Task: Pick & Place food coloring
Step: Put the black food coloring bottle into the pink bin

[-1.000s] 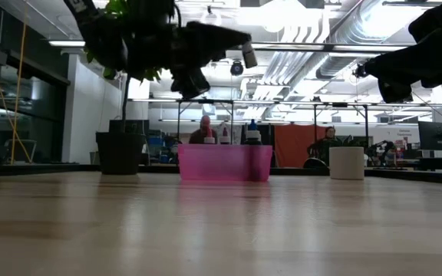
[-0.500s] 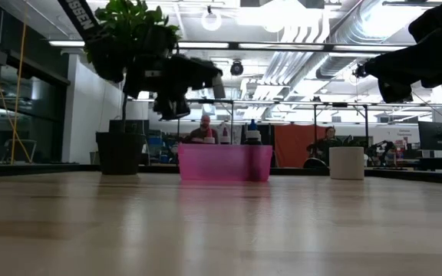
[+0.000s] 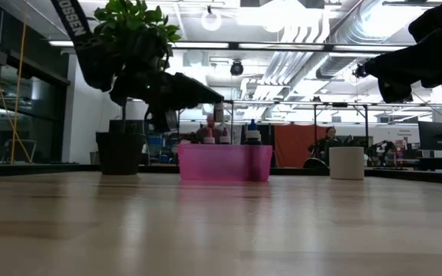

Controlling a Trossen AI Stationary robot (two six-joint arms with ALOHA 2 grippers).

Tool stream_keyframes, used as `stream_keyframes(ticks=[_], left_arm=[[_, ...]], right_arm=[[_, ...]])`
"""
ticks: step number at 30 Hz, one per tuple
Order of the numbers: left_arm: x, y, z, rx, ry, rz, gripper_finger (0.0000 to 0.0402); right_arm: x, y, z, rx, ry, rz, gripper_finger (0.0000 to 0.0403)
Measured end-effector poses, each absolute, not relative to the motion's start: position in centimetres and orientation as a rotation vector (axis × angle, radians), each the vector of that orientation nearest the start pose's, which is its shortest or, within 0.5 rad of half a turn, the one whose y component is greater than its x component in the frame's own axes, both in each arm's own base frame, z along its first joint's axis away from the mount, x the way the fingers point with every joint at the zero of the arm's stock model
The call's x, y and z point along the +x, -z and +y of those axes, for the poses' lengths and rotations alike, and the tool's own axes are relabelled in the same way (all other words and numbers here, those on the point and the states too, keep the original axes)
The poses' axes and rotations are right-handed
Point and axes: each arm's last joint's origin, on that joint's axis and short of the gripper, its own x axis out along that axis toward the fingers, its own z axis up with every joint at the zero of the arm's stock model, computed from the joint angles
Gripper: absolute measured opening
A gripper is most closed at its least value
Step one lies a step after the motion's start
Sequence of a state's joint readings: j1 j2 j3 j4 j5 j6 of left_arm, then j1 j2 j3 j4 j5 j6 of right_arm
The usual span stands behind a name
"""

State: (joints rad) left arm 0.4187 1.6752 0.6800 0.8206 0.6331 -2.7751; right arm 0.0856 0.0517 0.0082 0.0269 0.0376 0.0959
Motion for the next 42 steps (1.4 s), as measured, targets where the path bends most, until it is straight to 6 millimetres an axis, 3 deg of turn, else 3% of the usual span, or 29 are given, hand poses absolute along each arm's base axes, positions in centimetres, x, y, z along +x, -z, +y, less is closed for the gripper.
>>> stream_keyframes(ticks=[13,30,36,42], left_arm=[[29.7,-17.0,11.8,-3.024,-0.275,0.071,0.0023],[29.1,-15.0,12.7,-3.132,-0.507,0.015,0.0023],[29.6,-13.2,13.5,-3.142,-0.476,0.026,0.0023],[30.4,-11.7,13.8,-3.117,-0.295,0.016,0.0023]], right_arm=[[10.0,-16.5,0.7,0.095,-0.047,0.019,0.0098],[10.0,-16.5,0.7,0.095,-0.047,0.019,0.0099],[10.0,-16.5,0.8,0.095,-0.047,0.019,0.0099],[10.0,-16.5,0.7,0.095,-0.047,0.019,0.0099]])
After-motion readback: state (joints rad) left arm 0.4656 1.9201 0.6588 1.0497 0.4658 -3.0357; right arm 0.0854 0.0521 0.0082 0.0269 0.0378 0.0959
